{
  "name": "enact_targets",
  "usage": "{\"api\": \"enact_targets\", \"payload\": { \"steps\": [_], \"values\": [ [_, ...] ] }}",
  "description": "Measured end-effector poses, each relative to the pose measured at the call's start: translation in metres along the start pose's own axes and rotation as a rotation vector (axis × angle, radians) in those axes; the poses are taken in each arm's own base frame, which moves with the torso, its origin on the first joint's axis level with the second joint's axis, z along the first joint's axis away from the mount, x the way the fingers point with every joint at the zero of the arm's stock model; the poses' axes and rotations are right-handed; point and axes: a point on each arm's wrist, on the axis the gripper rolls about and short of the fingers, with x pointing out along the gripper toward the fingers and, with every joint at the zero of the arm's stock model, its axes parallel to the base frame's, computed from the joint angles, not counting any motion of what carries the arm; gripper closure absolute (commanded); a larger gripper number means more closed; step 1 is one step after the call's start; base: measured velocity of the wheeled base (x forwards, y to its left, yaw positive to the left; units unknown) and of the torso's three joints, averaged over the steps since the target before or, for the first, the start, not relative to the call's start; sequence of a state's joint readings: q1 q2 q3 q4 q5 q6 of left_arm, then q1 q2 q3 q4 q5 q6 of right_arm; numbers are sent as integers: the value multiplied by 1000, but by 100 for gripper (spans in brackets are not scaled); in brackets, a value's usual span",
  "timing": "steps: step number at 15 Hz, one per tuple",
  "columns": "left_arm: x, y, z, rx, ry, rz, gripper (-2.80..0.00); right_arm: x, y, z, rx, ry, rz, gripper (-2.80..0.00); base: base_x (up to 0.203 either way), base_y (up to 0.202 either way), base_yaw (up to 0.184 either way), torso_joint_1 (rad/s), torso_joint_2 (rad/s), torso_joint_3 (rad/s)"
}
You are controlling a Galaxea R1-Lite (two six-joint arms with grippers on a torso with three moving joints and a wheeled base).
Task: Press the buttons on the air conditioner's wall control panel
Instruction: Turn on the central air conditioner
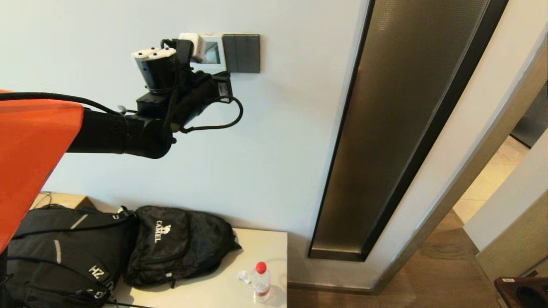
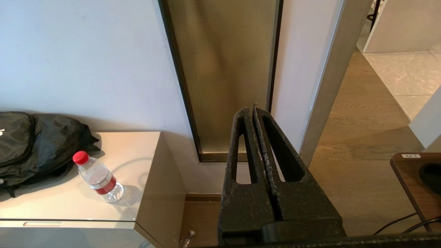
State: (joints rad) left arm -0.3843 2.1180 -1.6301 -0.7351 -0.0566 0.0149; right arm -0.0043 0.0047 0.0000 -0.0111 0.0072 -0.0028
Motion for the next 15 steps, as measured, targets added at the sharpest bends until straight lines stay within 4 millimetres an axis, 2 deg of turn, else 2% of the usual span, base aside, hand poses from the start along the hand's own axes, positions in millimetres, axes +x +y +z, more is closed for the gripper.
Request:
{"api": "enact_targets", "payload": {
  "steps": [4,10,15],
  "values": [
    [7,3,-6,6,-7,9,0,0,0,0,0,0,0,0,0,0,0,0,0,0],
    [18,22,-9,17,-23,46,0,0,0,0,0,0,0,0,0,0,0,0,0,0],
    [25,28,-13,19,-21,57,0,0,0,0,0,-1,-1,0,0,0,0,0,0,0]
  ]
}}
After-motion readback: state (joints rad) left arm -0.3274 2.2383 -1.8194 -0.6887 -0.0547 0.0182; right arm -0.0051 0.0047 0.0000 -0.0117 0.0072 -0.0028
